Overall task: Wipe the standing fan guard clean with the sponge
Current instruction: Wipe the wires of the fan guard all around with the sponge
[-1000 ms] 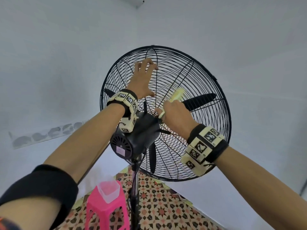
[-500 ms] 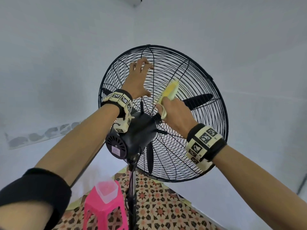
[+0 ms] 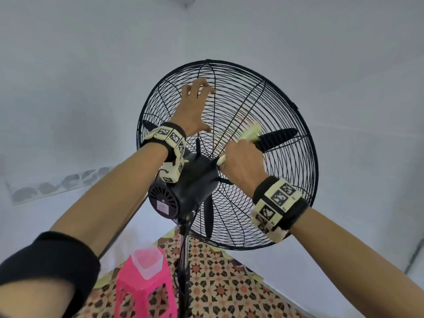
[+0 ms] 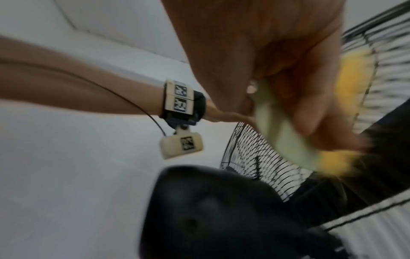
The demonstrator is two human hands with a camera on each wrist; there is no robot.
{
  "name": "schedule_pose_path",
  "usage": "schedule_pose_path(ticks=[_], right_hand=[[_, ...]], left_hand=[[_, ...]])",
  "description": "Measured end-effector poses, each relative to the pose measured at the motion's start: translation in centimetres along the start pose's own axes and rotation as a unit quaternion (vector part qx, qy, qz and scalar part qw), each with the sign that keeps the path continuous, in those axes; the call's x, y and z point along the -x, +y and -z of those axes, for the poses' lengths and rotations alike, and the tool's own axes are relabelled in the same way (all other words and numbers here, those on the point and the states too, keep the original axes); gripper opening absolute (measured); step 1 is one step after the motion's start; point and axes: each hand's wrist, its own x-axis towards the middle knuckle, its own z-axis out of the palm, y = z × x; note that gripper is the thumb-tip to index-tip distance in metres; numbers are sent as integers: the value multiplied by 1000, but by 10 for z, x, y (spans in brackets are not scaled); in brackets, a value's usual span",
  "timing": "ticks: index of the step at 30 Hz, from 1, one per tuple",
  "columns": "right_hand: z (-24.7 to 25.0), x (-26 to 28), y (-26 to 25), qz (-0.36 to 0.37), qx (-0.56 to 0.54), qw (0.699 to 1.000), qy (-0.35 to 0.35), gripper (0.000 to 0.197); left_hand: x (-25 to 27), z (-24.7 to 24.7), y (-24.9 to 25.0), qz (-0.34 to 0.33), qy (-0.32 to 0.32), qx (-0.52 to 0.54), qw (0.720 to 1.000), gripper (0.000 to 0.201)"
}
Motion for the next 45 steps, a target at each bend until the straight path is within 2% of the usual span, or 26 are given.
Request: schedule_pose_path(ticks=[2,5,7,9,11,14,17,19,21,24,26,28,29,32,34,37,40,42,45], right_hand=[[-2,5,-3,-23,36,999,-3,19],[3,-1,-3,9,-34,999,11,9],[6,-6,3,39,-77,996,38,16],[8,-5,8,28,-65,997,40,22],[7,-1,13,-8,-37,999,17,15],[11,0,12,-36,17,999,-13,19],[26,-17,11,4,-44,999,20,19],[35,-29,15,51,-103,991,63,9],[36,-32,18,82,-95,988,87,11],[27,-22,20,15,-51,998,41,14],[22,-17,21,-41,36,999,5,21],[24,-15,20,-56,52,997,4,21],[26,-16,21,-44,29,998,17,19],[29,-23,24,54,-78,993,70,10],[30,-24,26,74,-79,991,77,8],[26,-18,29,5,-12,998,57,21],[27,-6,26,-54,58,997,9,26],[30,-7,25,-53,38,998,11,25],[33,-17,26,25,-86,994,61,13]], left_hand=[[0,-2,3,-1,-3,-4,1000,106],[0,-6,3,-5,8,-5,1000,108],[2,-8,-1,-9,20,-6,1000,112],[5,-9,-2,-21,24,-32,999,116],[6,-10,1,-54,10,-77,996,119],[1,-9,16,-122,-1,-109,987,114],[-10,-6,23,-129,19,-92,987,105],[-15,-2,20,-129,17,-84,988,104],[-20,3,19,-131,13,-88,987,105],[-27,7,24,-135,-2,-100,986,105],[-28,6,29,-139,1,-110,984,106],[-30,5,32,-138,7,-107,985,105],[-31,5,32,-135,4,-103,985,104],[-31,10,28,-134,5,-90,987,100],[-30,10,25,-139,7,-79,987,101],[-28,9,28,-137,-6,-58,989,101],[-27,8,34,-140,-5,-45,989,102],[-27,8,34,-141,-3,-43,989,101],[-25,9,29,-147,23,-56,987,100]])
